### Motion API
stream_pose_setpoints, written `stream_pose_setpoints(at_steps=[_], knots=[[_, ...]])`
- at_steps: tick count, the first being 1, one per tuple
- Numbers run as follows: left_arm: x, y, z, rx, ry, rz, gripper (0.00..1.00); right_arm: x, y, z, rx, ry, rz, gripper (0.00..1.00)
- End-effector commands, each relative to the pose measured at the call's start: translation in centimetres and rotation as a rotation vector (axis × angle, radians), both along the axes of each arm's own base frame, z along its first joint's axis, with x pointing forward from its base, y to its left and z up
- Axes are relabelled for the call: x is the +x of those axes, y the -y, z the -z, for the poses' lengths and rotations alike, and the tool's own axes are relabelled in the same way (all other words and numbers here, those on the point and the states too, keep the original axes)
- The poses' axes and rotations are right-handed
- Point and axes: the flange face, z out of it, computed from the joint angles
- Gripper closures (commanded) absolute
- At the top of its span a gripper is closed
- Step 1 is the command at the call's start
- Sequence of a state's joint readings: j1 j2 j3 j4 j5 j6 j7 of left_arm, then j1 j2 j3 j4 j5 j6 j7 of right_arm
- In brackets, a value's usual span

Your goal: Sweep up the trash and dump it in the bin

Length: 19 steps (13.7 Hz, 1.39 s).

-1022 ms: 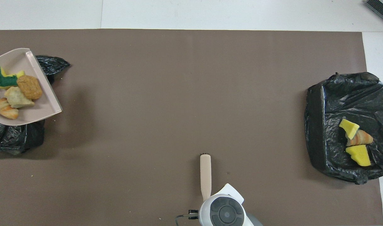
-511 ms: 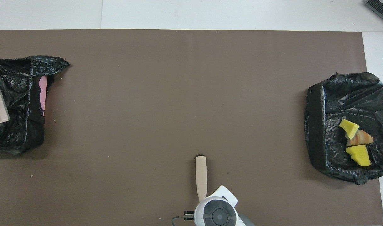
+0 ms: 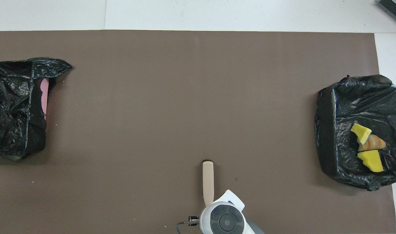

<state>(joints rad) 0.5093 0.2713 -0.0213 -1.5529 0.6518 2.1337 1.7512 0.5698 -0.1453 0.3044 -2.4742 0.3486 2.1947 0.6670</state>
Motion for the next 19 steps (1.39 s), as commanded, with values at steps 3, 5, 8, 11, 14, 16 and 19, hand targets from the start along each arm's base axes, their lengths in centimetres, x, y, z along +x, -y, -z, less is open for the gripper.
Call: stream_pose_setpoints(at_steps=[3,5,8,11,14,16,19], knots=[[0.5,-0.6,-0.4,0.146,-0.078,0.066,1.00,5.1,1.7,-4.6,0.022,0.041,0.008,0.00],[0.5,0.0,-0.1,0.180,-0.112,0.084,1.00,7.5,3.6,-6.4,0.016,0.099,0.040,0.00],[0.6,0.3,-0.7,0.253,-0.158,0.099,1.00,11.6,6.9,-9.2,0.011,0.154,0.115,0.00],[0.5,2.3,-2.2,0.291,-0.200,0.089,1.00,13.9,10.5,-12.1,-0.039,0.192,0.135,0.00],[-0.2,3.8,-3.6,0.337,-0.216,0.091,1.00,14.8,14.5,-14.6,-0.041,0.209,0.123,0.00],[-0.5,5.6,-3.2,0.374,-0.222,0.103,1.00,15.5,16.5,-16.3,-0.035,0.221,0.098,0.00],[-2.0,8.5,-1.7,0.439,-0.214,0.100,1.00,17.0,18.5,-19.3,-0.030,0.243,0.140,0.00]])
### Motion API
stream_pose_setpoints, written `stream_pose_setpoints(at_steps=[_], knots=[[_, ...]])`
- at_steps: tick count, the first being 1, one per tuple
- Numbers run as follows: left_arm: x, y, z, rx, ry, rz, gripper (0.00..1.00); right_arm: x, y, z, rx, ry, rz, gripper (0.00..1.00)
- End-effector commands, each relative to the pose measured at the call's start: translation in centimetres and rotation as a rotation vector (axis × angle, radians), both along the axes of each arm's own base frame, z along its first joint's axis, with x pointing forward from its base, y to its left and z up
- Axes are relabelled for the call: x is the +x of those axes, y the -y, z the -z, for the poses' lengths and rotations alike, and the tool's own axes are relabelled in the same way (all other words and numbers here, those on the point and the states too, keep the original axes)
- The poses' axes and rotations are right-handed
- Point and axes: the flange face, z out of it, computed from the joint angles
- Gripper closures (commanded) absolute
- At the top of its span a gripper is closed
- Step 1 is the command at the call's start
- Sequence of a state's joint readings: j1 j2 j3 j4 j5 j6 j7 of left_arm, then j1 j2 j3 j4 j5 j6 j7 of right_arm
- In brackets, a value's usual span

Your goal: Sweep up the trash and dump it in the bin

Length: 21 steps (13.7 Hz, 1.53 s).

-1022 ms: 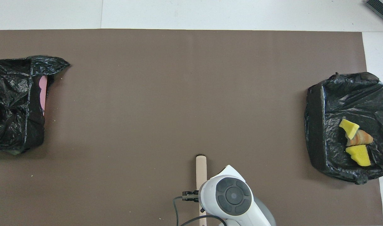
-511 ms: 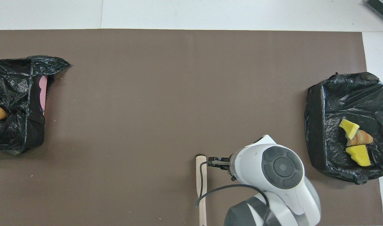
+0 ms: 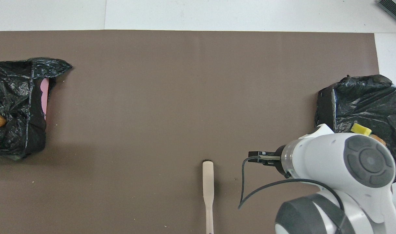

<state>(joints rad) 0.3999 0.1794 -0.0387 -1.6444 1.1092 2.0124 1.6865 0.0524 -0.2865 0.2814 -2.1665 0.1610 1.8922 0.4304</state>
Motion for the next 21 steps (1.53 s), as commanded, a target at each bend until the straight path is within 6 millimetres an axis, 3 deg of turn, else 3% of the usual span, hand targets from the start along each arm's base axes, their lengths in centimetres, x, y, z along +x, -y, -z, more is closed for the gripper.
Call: stream_pose_setpoints(at_steps=[1,3,5,7,10,11,13,17,21], knots=[[-2.6,2.8,0.9,0.067,0.004,-0.006,1.00,1.2,1.5,-2.5,-0.012,0.034,0.009,0.00],[-2.4,3.5,0.5,0.083,0.000,-0.003,1.00,2.5,3.0,-4.5,-0.044,0.084,0.012,0.00],[-2.4,4.1,-1.4,0.089,0.014,-0.021,1.00,3.7,4.8,-6.0,-0.062,0.107,-0.002,0.00],[-2.9,5.9,-3.3,0.048,0.055,-0.043,1.00,4.4,6.2,-7.4,-0.079,0.115,-0.023,0.00],[-2.9,7.7,-4.1,-0.063,0.139,-0.073,1.00,6.6,9.9,-9.1,-0.108,0.141,-0.015,0.00],[-2.8,8.1,-4.1,-0.115,0.191,-0.107,1.00,7.1,12.1,-10.7,-0.104,0.169,0.007,0.00],[-2.9,11.0,-3.7,-0.214,0.240,-0.170,1.00,9.0,15.4,-11.8,-0.099,0.170,0.003,0.00],[-3.2,17.8,-1.9,-0.374,0.314,-0.350,1.00,12.2,17.3,-12.9,-0.107,0.106,-0.059,0.00],[-3.8,23.1,-0.5,-0.469,0.378,-0.450,1.00,10.0,18.6,-12.0,-0.089,0.079,-0.057,0.00]])
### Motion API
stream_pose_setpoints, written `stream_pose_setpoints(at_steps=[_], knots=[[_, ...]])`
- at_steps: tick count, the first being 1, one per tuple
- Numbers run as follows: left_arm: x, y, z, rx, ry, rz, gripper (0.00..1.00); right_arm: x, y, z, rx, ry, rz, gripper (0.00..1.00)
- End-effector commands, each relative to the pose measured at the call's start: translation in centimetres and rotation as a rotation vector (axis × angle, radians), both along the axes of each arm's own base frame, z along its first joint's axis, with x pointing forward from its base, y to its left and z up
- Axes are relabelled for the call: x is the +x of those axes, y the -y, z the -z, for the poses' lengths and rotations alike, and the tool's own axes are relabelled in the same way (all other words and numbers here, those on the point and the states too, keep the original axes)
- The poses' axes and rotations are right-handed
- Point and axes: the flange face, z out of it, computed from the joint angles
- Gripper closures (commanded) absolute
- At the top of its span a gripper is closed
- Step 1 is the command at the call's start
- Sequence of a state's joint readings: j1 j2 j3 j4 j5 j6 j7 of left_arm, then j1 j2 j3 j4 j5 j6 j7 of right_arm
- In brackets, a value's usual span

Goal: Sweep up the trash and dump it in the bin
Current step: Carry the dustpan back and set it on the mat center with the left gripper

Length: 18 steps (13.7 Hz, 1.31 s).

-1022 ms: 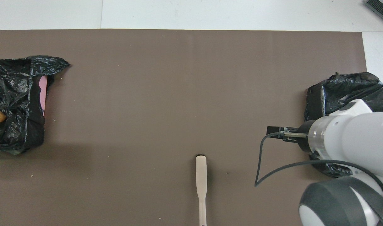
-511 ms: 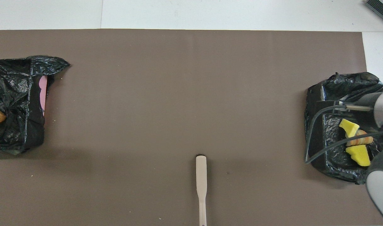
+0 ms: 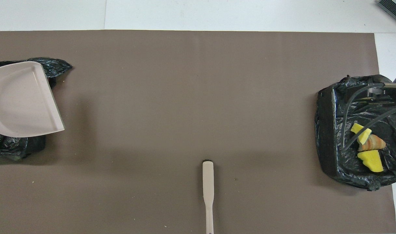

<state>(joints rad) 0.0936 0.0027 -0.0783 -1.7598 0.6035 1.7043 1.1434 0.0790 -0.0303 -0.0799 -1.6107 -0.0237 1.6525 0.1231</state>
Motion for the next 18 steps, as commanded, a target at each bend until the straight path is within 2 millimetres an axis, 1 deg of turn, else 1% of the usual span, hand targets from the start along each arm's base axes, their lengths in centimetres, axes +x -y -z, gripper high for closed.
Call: stream_pose_setpoints(at_steps=[1,3,4,5,6,7,8,10,11,12,13,14,15,16,18], knots=[[-1.6,2.9,0.3,-0.075,0.038,-0.106,1.00,-1.4,1.0,0.1,0.004,-0.015,-0.021,0.00],[-2.0,5.9,0.7,-0.125,0.058,-0.183,1.00,-1.4,1.1,0.1,0.006,-0.015,-0.018,0.00],[-2.2,7.8,1.2,-0.143,0.080,-0.238,1.00,-1.4,1.1,0.1,0.006,-0.015,-0.017,0.00],[-2.6,10.0,2.2,-0.156,0.093,-0.297,1.00,-1.4,1.2,0.1,0.009,-0.019,-0.013,0.00],[-3.0,12.6,3.3,-0.171,0.110,-0.343,1.00,-1.5,1.1,0.2,0.012,-0.027,-0.012,0.00],[-3.4,14.6,4.5,-0.190,0.133,-0.417,1.00,-1.6,1.1,0.2,0.013,-0.028,-0.010,0.00],[-3.7,16.9,5.2,-0.221,0.154,-0.487,1.00,-1.6,1.1,0.2,0.013,-0.030,-0.009,0.00],[-4.2,20.7,5.6,-0.259,0.197,-0.566,1.00,-1.9,0.6,0.2,0.013,-0.051,-0.007,0.00],[-4.7,22.9,5.8,-0.284,0.212,-0.594,1.00,-2.0,0.1,0.3,0.011,-0.057,-0.017,0.00],[-4.9,25.3,6.8,-0.292,0.224,-0.654,1.00,-2.1,-0.1,0.1,0.008,-0.053,-0.030,0.00],[-5.6,28.6,7.9,-0.286,0.246,-0.704,1.00,-2.0,0.3,0.1,0.008,-0.051,-0.030,0.00],[-5.9,31.3,9.1,-0.287,0.270,-0.755,1.00,-2.0,0.7,0.1,0.006,-0.053,-0.027,0.00],[-5.9,33.2,9.4,-0.327,0.276,-0.823,1.00,-2.1,0.8,-0.2,0.003,-0.048,-0.025,0.00],[-5.8,35.3,9.7,-0.370,0.241,-0.878,1.00,-2.1,0.6,-1.2,-0.006,-0.029,-0.028,0.00],[-5.8,39.6,11.1,-0.378,0.234,-0.930,1.00,-2.1,0.7,-1.4,-0.010,-0.026,-0.027,0.00]])
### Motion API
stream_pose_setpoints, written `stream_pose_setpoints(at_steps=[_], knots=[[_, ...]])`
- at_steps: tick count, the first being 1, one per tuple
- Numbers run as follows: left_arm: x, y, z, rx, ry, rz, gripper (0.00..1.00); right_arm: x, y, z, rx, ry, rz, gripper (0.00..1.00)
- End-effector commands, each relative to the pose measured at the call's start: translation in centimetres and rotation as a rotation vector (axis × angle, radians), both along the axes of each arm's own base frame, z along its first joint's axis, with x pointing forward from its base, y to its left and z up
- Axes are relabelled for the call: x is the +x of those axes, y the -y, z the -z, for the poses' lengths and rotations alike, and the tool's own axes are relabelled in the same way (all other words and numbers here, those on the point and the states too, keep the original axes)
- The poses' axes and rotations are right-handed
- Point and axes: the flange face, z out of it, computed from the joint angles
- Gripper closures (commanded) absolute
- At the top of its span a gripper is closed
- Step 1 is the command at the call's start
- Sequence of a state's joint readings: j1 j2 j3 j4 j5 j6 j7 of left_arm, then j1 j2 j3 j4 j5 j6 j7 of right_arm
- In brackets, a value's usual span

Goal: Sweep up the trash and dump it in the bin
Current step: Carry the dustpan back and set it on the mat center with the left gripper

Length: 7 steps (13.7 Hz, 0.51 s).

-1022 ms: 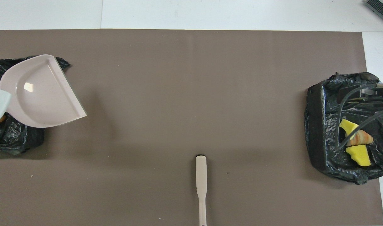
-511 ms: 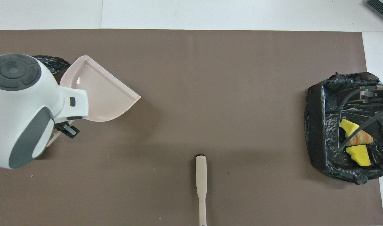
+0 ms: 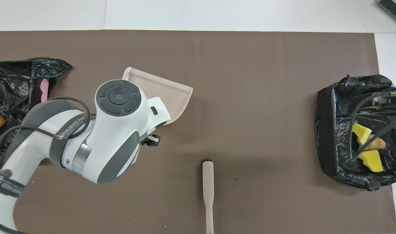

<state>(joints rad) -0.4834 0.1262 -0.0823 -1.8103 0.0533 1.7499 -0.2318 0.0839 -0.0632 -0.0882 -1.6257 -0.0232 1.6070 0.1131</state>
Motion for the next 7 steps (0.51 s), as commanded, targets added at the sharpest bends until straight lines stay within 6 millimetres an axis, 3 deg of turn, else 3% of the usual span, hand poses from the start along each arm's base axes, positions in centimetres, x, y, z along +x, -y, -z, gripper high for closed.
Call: stream_pose_setpoints(at_steps=[1,3,5,7], knots=[[1.8,5.0,1.2,-0.032,0.014,-0.127,1.00,-0.6,0.7,-0.8,-0.025,0.006,-0.026,0.00],[1.7,9.2,1.9,-0.115,0.041,-0.173,1.00,-0.7,1.4,-1.6,-0.037,0.013,-0.076,0.00],[1.6,11.6,2.7,-0.137,0.063,-0.168,1.00,-1.7,1.6,-2.4,-0.027,-0.031,-0.075,0.00],[2.4,12.3,2.9,-0.145,0.070,-0.174,1.00,-2.3,2.2,-2.7,-0.006,-0.019,-0.046,0.00]])
